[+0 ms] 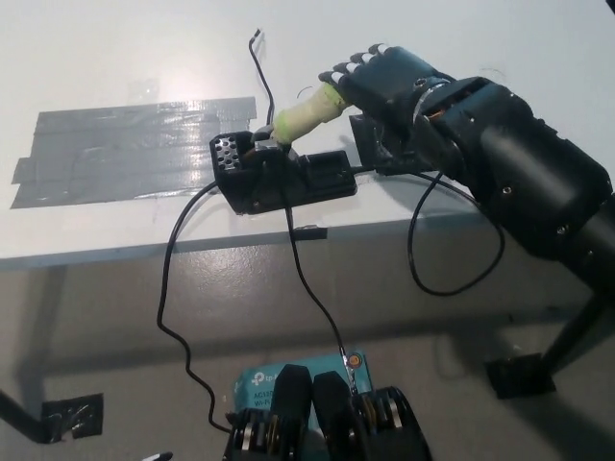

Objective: The robot uses its right hand to grab the soldering gun kept on the middle of the table and pulls it out of its base and keep it on the right side of the base

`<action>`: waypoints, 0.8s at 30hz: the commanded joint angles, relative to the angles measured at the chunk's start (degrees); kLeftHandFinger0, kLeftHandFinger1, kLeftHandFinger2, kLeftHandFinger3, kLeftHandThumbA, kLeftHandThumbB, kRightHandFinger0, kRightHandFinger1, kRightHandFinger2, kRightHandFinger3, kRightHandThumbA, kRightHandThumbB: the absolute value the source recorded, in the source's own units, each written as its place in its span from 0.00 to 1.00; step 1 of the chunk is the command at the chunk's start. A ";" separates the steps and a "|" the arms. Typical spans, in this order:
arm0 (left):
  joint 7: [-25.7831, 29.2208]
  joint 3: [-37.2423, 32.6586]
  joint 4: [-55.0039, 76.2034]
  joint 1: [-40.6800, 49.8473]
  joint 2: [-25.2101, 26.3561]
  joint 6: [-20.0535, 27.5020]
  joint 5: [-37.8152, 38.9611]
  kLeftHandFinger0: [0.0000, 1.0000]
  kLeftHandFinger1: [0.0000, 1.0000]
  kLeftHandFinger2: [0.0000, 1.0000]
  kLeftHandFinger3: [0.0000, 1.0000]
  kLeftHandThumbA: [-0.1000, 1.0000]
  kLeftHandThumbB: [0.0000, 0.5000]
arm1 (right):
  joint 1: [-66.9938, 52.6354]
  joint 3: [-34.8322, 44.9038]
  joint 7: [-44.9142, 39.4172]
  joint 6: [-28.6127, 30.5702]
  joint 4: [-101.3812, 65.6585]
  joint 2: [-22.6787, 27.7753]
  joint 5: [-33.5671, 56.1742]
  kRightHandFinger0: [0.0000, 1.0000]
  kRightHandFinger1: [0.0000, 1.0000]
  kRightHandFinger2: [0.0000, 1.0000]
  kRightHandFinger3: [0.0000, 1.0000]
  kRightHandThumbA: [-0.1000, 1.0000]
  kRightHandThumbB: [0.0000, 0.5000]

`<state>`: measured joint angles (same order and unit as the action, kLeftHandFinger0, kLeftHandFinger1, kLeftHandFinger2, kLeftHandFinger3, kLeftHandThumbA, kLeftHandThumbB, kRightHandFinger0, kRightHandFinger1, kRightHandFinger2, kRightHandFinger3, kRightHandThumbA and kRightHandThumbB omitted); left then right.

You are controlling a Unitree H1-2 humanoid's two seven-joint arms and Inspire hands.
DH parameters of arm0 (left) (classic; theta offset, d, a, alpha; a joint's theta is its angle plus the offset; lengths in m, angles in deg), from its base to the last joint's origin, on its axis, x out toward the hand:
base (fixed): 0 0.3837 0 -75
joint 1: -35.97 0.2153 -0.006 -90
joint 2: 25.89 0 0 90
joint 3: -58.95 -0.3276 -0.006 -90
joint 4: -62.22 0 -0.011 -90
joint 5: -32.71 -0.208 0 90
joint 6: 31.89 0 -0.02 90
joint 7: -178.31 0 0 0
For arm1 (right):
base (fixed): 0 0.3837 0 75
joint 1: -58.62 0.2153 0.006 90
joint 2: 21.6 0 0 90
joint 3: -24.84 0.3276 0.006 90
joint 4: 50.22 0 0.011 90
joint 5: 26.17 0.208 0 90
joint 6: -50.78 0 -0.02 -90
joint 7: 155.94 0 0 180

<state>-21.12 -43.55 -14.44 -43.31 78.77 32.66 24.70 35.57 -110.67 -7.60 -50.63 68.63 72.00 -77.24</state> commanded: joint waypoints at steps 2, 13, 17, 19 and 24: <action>-1.57 -0.69 1.90 -0.23 1.29 -0.45 -0.82 0.67 0.80 0.98 1.00 0.74 0.44 | 0.22 -1.22 0.06 -3.41 2.41 0.76 -6.84 1.00 1.00 1.00 1.00 0.73 0.98; -1.41 -3.32 1.71 -1.78 0.49 -1.29 -3.02 0.70 0.80 0.96 1.00 0.70 0.43 | -5.01 1.98 35.21 -4.32 5.92 -1.82 -13.31 0.65 0.81 1.00 1.00 0.42 0.81; -0.91 -3.46 1.99 -1.77 0.49 -1.48 -3.19 0.69 0.80 0.95 1.00 0.66 0.39 | -5.19 2.25 41.55 -1.18 8.77 -3.41 -12.38 0.03 0.03 0.08 1.00 0.39 0.57; -0.76 -3.40 1.79 -2.09 0.43 -1.22 -3.01 0.68 0.79 0.93 1.00 0.65 0.38 | -5.43 2.72 43.13 0.93 8.95 -3.75 -11.37 0.00 0.00 0.00 1.00 0.03 0.39; -0.70 -3.23 1.51 -2.14 0.76 -0.69 -3.07 0.67 0.77 0.91 1.00 0.66 0.38 | -5.48 2.64 49.11 5.27 11.33 -3.78 -10.87 0.00 0.00 0.16 0.33 0.00 0.38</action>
<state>-21.08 -46.26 -14.22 -44.94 78.30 32.41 23.74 29.52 -109.79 21.25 -51.04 75.42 68.35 -85.69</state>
